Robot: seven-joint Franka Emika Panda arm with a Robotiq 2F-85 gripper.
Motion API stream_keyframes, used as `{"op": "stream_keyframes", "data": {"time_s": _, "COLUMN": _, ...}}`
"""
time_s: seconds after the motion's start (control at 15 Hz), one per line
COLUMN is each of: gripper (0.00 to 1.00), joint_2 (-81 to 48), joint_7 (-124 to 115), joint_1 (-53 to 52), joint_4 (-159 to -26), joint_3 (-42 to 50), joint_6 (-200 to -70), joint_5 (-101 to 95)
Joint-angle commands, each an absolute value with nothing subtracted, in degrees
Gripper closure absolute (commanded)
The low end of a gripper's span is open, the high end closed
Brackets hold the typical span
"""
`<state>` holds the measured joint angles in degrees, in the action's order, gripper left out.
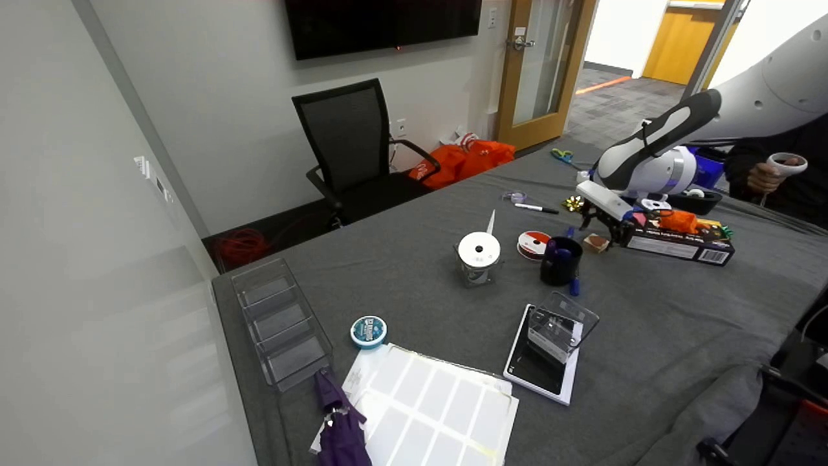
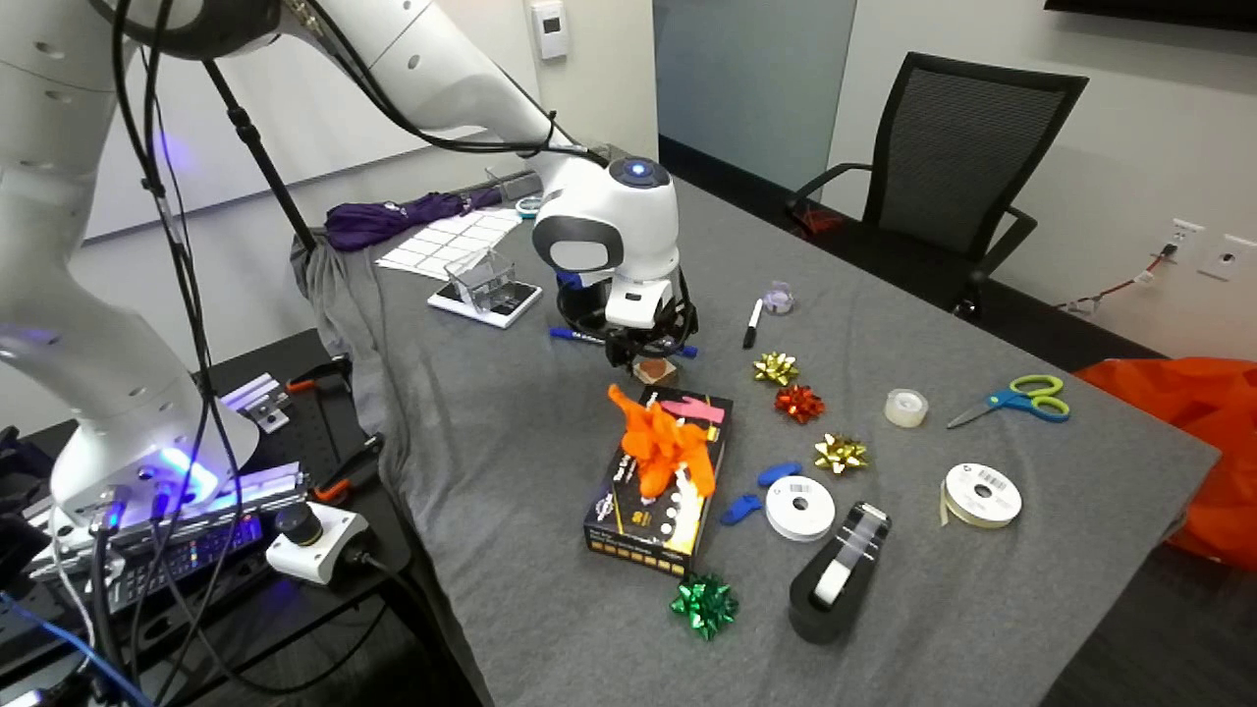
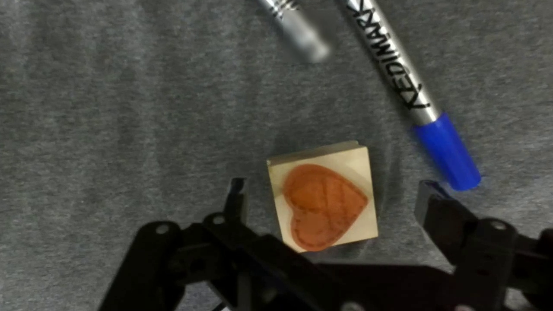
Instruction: Put the match box inside the clear case on the left
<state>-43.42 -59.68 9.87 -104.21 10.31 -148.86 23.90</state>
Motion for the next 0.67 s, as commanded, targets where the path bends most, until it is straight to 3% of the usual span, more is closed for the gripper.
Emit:
{"op": "stream_keyframes", "data": {"time_s": 0.0, "gripper": 0.25, "joint_2": -45.8, "joint_7": -60.8, "joint_1": 9.0, "joint_4": -102.7, "joint_3": 11.9, "joint_6": -150.6, "joint_5": 22.2}}
{"op": "stream_keyframes", "data": {"time_s": 0.07, "gripper": 0.27, "joint_2": -46.1, "joint_7": -60.9, "joint_1": 8.9, "joint_4": -102.6, "joint_3": 12.1, "joint_6": -150.7, "joint_5": 21.9}}
{"op": "stream_keyframes", "data": {"time_s": 0.47, "gripper": 0.67, "joint_2": -46.7, "joint_7": -62.2, "joint_1": 8.3, "joint_4": -101.9, "joint_3": 13.2, "joint_6": -150.7, "joint_5": 20.1}}
{"op": "stream_keyframes", "data": {"time_s": 0.6, "gripper": 0.68, "joint_2": -46.1, "joint_7": -62.3, "joint_1": 8.3, "joint_4": -102.4, "joint_3": 13.2, "joint_6": -150.3, "joint_5": 19.6}}
